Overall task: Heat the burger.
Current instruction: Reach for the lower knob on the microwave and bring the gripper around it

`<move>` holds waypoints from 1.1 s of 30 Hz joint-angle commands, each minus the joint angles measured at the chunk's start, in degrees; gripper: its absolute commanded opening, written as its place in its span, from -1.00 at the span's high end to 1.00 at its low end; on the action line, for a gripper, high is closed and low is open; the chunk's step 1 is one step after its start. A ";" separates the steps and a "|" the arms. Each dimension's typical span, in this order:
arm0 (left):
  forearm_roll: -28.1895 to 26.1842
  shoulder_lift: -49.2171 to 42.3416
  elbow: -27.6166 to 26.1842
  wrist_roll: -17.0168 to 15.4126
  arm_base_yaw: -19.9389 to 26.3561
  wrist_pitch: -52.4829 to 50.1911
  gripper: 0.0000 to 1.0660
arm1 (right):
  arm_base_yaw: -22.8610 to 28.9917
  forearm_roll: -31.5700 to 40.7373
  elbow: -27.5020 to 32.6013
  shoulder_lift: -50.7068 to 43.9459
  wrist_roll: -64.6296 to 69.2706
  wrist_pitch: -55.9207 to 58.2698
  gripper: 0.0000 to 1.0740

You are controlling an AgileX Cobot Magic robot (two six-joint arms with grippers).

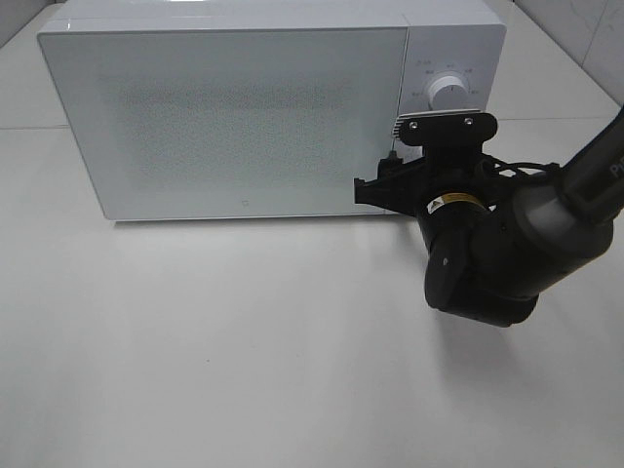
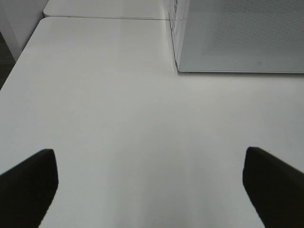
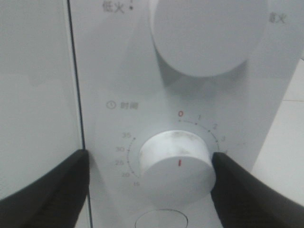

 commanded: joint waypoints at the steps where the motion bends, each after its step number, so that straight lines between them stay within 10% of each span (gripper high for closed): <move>1: -0.46 -0.86 0.00 0.11 0.11 -0.63 -0.84 | -0.40 -0.69 -1.15 -0.11 -0.34 -4.41 0.08; 10: -0.46 -0.86 0.00 0.11 0.11 -0.63 -0.84 | -0.34 -1.43 -1.15 -0.11 -0.29 -6.36 0.91; 20: -0.46 -0.86 0.00 0.11 0.11 -0.63 -0.84 | -0.34 -6.76 -1.15 -0.11 5.96 -9.63 0.99; 33: -0.46 -0.86 0.00 0.11 0.11 -0.63 -0.84 | -0.34 -15.13 -1.15 -0.11 59.64 -11.40 0.98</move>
